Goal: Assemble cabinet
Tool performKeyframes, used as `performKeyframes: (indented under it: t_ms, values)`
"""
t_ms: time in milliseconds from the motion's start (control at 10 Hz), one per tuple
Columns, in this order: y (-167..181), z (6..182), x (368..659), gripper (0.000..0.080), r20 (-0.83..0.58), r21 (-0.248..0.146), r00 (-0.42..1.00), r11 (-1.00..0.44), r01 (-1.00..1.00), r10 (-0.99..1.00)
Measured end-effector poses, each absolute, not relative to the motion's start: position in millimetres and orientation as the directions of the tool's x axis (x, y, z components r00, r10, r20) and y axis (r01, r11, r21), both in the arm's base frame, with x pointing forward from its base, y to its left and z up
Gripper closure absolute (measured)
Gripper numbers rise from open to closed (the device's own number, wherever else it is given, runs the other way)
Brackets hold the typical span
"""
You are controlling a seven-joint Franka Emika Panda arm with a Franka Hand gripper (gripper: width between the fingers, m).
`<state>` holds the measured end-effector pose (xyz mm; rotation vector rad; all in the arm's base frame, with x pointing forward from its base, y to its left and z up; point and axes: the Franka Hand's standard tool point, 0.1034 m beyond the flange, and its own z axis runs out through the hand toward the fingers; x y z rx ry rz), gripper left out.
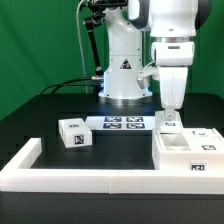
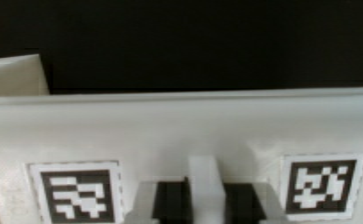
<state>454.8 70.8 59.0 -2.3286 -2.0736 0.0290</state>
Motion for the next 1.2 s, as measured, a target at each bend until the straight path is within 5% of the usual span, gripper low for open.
performKeyframes:
  t_ms: [1200]
  values:
    - [65.2, 60.0, 457.0, 0.0729, -0.006, -0.044, 0.079, -0.079, 0.996, 0.997]
